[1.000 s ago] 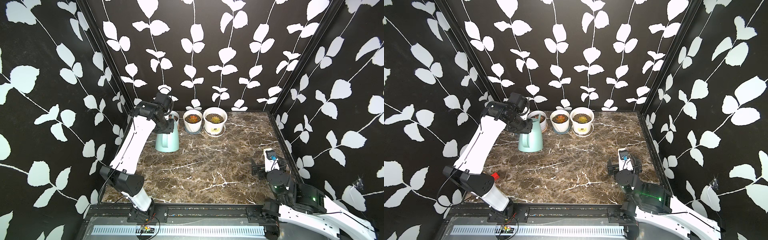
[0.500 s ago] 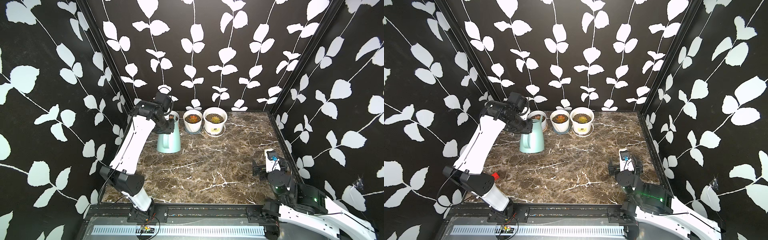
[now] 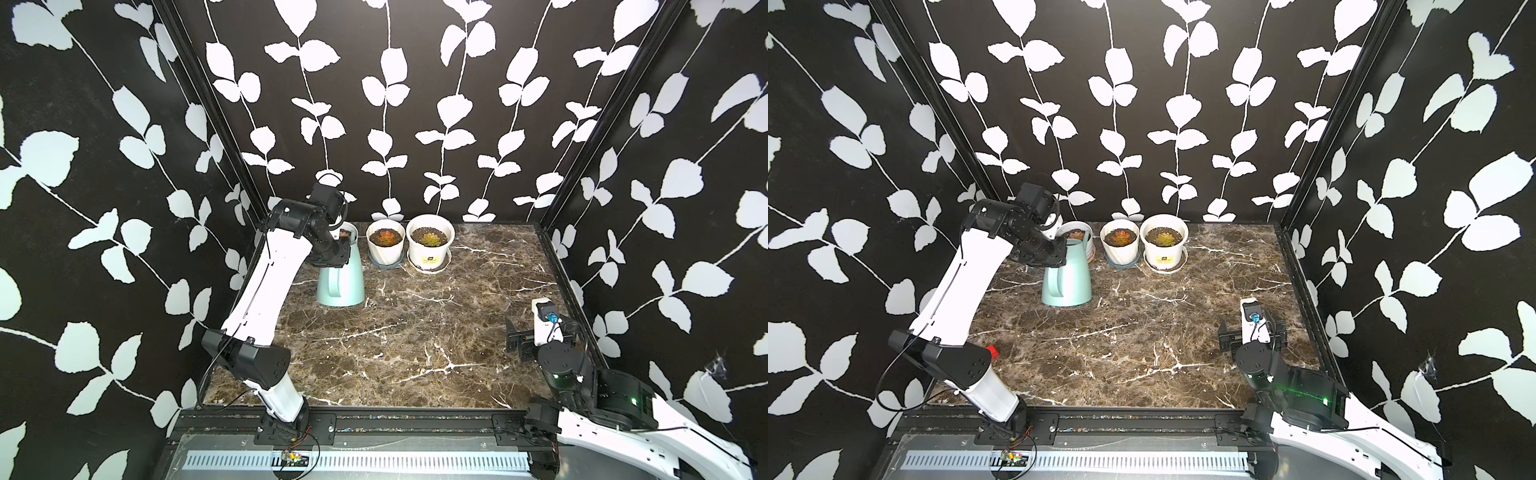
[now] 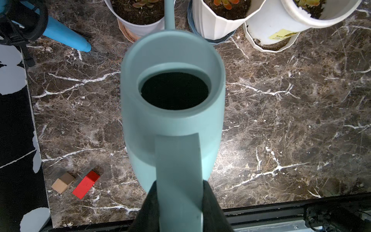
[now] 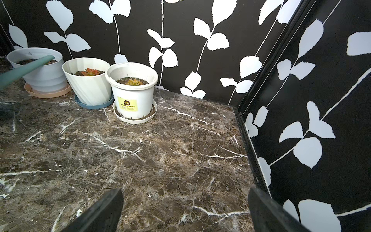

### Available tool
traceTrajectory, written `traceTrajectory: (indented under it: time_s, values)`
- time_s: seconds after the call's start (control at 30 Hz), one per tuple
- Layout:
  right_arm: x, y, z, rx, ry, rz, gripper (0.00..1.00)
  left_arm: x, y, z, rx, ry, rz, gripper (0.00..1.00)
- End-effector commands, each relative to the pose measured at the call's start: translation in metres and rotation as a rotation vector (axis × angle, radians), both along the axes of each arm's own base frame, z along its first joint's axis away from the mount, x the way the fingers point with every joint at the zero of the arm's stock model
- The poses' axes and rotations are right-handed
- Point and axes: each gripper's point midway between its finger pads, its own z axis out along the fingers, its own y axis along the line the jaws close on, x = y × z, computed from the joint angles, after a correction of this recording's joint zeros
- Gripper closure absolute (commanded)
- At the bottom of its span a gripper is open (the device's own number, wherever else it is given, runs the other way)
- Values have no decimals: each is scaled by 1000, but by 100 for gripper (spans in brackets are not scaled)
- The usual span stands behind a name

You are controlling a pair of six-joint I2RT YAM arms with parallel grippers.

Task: Water the succulent around the soil edge
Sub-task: Water the soil of the potted plant with water.

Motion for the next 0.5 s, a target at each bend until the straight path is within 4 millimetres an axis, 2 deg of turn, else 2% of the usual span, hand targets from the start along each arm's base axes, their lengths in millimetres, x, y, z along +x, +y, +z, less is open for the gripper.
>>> traceTrajectory:
  time_s: [0.0,0.47]
  values:
    - [1,-3,-2,8,-8,-22,0,-6,0,13,-9,-24,-7,100]
    - [3,3,-2,11,-10,-9,0,-21,8,13,15,-5,-9,100]
